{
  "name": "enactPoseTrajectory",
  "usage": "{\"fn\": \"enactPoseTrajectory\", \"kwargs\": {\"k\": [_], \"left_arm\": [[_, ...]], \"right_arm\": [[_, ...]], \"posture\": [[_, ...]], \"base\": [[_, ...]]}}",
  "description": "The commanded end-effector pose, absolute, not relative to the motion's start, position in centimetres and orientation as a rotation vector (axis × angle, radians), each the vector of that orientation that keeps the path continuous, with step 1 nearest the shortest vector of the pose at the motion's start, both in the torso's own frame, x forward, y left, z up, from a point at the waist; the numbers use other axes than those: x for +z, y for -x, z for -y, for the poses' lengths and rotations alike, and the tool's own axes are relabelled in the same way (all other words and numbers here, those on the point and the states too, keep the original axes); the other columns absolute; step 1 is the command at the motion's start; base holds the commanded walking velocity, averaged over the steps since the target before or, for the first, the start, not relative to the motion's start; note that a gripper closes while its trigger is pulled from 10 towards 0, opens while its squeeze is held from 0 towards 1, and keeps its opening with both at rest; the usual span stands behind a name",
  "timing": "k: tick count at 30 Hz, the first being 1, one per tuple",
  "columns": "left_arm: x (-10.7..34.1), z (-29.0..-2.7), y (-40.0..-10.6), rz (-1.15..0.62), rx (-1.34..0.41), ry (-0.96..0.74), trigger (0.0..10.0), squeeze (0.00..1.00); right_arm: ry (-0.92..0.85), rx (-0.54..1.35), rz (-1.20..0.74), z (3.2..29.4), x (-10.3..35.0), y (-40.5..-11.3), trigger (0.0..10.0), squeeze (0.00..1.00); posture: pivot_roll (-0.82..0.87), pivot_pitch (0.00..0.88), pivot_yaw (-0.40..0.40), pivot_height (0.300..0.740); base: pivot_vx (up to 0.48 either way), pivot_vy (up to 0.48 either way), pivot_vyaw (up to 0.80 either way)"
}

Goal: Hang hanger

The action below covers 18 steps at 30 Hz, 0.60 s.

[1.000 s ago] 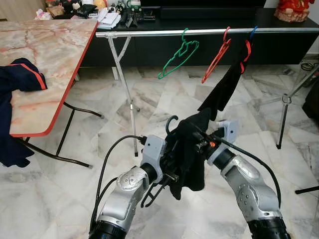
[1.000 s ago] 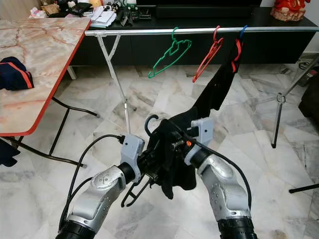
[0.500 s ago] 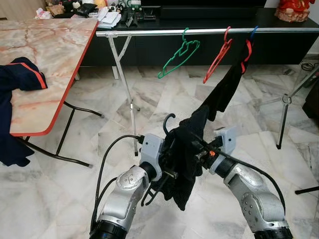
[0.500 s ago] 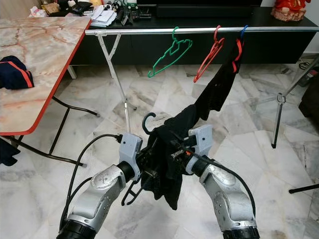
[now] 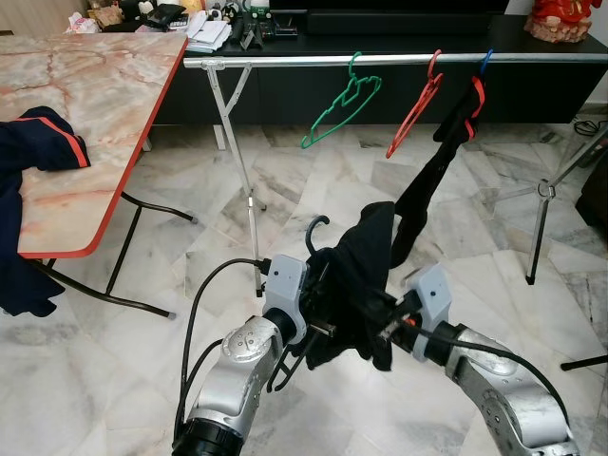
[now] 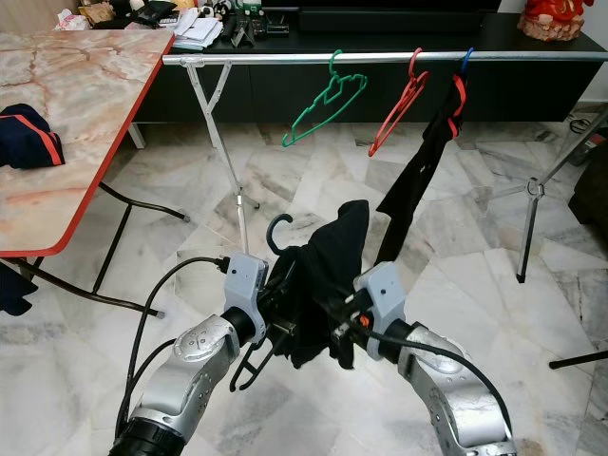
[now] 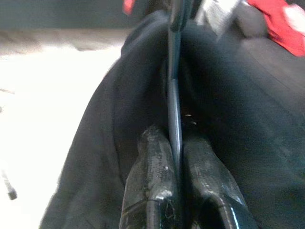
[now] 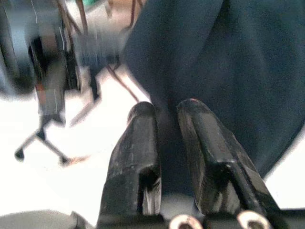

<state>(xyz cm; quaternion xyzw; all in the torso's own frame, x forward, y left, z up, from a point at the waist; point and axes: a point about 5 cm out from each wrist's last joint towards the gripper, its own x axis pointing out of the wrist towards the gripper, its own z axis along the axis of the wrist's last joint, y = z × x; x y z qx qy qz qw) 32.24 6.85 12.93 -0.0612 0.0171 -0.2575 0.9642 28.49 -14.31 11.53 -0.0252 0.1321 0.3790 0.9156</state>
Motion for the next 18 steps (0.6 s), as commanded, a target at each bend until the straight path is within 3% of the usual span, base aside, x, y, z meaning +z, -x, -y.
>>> {"fn": "enactPoseTrajectory", "kwargs": {"k": [1,12,18], "left_arm": [[13.8,-6.9,-32.5,0.016,-0.509,0.137,10.0,0.00],[13.7,-6.9,-32.4,0.022,-0.518,0.146,10.0,0.00],[13.5,-7.1,-32.1,0.016,-0.541,0.140,10.0,0.00]], "right_arm": [[0.061,0.777,-0.305,14.3,11.0,-28.2,10.0,1.00],[-0.019,0.761,-0.160,14.0,13.4,-29.1,10.0,1.00],[-0.125,0.564,0.037,15.9,17.3,-31.3,10.0,1.00]], "posture": [[-0.05,0.202,-0.046,0.740],[-0.05,0.196,-0.046,0.740],[-0.05,0.203,-0.047,0.740]], "base": [[0.000,0.000,0.00],[0.000,0.000,0.00],[0.000,0.000,0.00]]}}
